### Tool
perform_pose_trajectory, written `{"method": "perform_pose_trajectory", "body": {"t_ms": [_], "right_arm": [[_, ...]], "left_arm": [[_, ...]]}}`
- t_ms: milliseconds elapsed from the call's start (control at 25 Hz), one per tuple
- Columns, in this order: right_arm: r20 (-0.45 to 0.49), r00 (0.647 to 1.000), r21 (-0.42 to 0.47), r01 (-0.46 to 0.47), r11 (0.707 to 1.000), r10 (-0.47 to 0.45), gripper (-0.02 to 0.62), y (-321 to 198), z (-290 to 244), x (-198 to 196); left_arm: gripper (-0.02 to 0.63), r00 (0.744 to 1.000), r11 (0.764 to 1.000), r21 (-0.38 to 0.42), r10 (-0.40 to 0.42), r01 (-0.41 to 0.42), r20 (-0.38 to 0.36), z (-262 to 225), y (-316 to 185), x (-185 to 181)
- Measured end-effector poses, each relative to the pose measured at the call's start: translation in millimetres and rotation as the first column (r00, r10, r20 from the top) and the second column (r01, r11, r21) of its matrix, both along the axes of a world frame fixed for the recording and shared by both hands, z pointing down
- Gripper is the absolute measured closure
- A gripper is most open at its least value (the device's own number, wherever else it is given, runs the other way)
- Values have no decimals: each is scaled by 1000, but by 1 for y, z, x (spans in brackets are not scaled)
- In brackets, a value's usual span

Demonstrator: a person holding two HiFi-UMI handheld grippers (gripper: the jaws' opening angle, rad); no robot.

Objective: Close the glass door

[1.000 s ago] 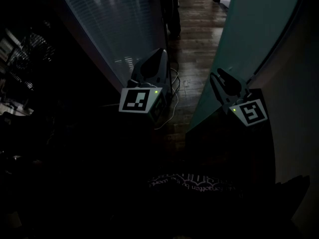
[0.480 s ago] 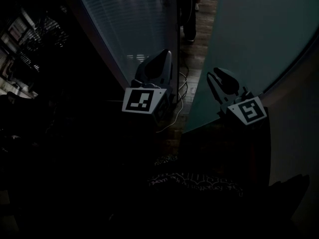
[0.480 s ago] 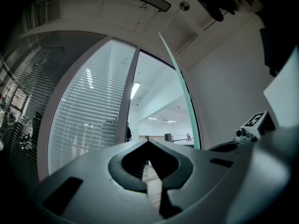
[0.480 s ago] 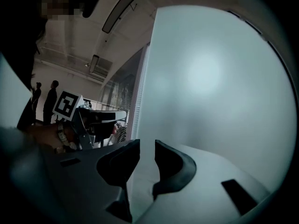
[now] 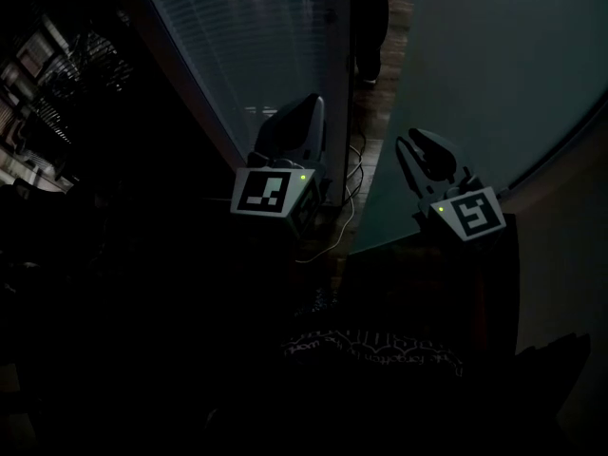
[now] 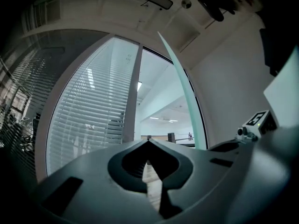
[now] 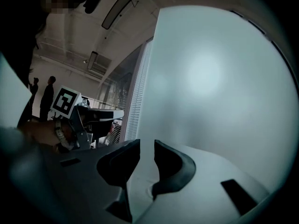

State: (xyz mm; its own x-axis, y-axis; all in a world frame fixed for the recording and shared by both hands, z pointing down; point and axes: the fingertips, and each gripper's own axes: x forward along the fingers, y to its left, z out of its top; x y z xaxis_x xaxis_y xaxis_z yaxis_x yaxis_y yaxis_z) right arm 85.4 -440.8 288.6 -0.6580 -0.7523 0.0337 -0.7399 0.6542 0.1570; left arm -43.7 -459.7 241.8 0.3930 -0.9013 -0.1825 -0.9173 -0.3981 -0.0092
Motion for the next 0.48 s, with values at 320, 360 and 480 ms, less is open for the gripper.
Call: {"method": "perform_pose_trajectory", "body": {"t_ms": [320,360,480], "right_arm": [[-4,999,-4,-40,999,40,517,-50,20,-6],[-9,999,-5,-44,999,44,517,-56,16,-8],[-11,998,-6,-55,998,55,517,-72,5,-15]], "left_arm": [[604,1000,1000,6,30,-30,7,12,-58,-14],[604,999,999,10,35,-35,8,7,-64,-16],[604,999,999,14,49,-49,15,-5,-79,-22]]}}
